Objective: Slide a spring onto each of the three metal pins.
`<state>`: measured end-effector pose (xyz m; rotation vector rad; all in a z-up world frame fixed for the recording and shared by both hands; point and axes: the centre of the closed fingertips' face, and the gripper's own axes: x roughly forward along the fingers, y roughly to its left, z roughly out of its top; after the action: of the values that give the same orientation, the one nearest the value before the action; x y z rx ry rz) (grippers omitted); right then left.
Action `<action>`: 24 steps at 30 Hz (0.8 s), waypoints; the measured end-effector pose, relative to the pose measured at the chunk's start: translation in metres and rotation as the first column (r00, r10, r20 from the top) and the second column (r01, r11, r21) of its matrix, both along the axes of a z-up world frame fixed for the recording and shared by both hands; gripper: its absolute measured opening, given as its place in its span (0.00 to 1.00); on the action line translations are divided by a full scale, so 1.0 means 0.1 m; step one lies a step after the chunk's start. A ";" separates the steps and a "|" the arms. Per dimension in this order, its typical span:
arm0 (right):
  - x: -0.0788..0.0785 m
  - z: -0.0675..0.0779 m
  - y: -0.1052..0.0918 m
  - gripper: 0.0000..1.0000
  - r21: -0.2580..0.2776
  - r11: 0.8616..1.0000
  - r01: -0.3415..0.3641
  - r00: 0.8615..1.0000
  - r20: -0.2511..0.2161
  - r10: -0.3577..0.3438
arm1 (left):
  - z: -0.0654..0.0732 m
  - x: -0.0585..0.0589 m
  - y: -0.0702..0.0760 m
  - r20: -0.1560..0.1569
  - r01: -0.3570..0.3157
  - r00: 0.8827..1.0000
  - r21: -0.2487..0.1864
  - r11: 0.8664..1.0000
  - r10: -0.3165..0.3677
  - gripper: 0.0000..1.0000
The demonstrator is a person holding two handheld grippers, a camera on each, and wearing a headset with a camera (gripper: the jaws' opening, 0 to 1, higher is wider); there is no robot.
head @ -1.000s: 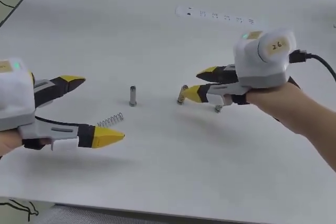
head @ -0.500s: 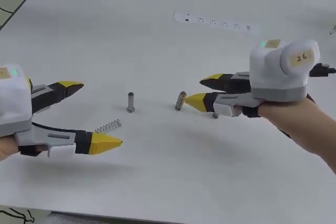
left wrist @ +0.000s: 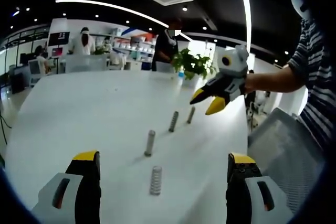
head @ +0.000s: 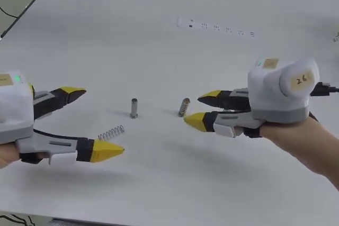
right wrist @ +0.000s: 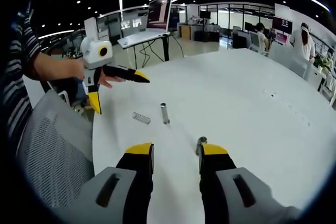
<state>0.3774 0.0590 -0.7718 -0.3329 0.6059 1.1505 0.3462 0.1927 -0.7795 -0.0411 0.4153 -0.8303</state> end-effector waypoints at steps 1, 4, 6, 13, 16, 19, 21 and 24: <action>-0.02 -0.01 0.01 0.33 -0.005 1.000 -0.006 1.000 -0.001 0.006 | 0.00 0.00 0.00 0.000 0.002 1.000 0.002 1.000 -0.002 0.98; -0.06 -0.05 0.02 0.32 -0.022 0.999 -0.023 1.000 0.000 0.023 | -0.01 -0.02 0.01 -0.003 0.003 1.000 0.003 1.000 -0.003 0.98; -0.08 -0.08 0.02 0.32 -0.029 0.999 -0.031 1.000 -0.003 0.031 | -0.01 -0.03 0.01 -0.003 0.002 1.000 0.005 1.000 -0.002 0.98; -0.16 -0.18 0.00 0.31 -0.062 0.996 -0.057 0.998 -0.018 0.056 | -0.03 -0.05 0.03 -0.007 -0.002 1.000 0.001 1.000 0.002 0.98; -0.19 -0.19 0.03 0.31 -0.083 0.993 -0.086 0.996 -0.018 0.085 | -0.04 -0.06 0.03 -0.010 -0.001 1.000 -0.001 1.000 0.001 0.98; -0.18 -0.17 0.09 0.31 -0.094 0.989 -0.111 0.994 -0.012 0.110 | -0.06 -0.07 0.03 -0.012 0.003 1.000 -0.002 1.000 -0.003 0.98; -0.18 -0.16 0.14 0.31 -0.109 0.984 -0.142 0.990 -0.004 0.142 | -0.05 -0.07 0.03 -0.011 0.004 1.000 -0.001 1.000 -0.004 0.98; -0.21 -0.16 0.22 0.30 -0.140 0.970 -0.199 0.980 -0.002 0.201 | -0.06 -0.08 0.03 -0.014 0.006 1.000 -0.002 1.000 -0.006 0.98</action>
<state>0.3564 0.0814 -0.7881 -0.5300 0.6551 1.3013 0.3379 0.1961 -0.7853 -0.0478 0.4283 -0.8366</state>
